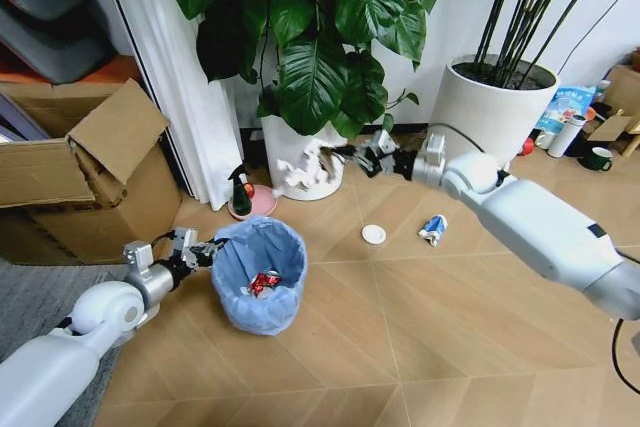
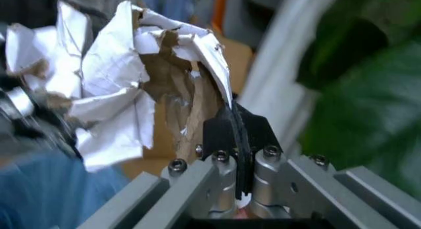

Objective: Pick up the trash bin and place the garbage on the floor into it.

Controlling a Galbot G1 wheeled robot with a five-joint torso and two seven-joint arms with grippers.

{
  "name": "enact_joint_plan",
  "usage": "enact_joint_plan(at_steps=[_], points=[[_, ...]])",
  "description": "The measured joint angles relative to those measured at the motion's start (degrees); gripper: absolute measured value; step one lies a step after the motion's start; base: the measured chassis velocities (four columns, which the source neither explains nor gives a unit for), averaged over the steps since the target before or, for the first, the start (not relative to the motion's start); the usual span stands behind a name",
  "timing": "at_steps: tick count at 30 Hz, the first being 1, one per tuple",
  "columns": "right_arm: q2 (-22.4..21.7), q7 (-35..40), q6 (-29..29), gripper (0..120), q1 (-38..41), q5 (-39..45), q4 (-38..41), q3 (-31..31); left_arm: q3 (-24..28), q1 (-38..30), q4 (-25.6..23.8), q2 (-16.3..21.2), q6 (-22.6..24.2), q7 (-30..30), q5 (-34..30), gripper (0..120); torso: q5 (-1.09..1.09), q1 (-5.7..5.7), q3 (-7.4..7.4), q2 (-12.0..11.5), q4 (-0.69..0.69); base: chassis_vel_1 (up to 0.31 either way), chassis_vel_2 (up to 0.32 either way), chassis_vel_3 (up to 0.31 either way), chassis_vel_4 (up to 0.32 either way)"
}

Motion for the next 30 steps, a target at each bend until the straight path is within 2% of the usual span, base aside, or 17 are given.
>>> enact_joint_plan(at_steps=[10, 18, 30], points=[[2.2, -0.9, -0.4, 0, 1.9, 2.2, 2.3, -7.0, 0.0, -0.7, -0.7, 0.9, 0.4, -0.6, -3.0, 0, 0.01, 0.0, 0.0, 0.0, 0.0, 0.0, 0.0, 0.0, 0.0], [4.3, -1.2, 0.0, 0, 1.0, -0.5, 0.0, -13.4, -1.8, 0.1, -2.3, 1.5, 0.7, -0.9, -4.0, 0, 0.01, 0.0, 0.0, 0.0, -0.01, 0.0, 0.0, 0.0, 0.0], [5.1, -1.8, 0.6, 0, 0.9, -3.1, -2.0, -18.3, -3.4, 1.6, -3.6, 2.5, 0.9, -0.9, -4.5, 0, 0.0, 0.0, 0.0, 0.0, 0.0, 0.0, 0.0, 0.0, 0.0]])
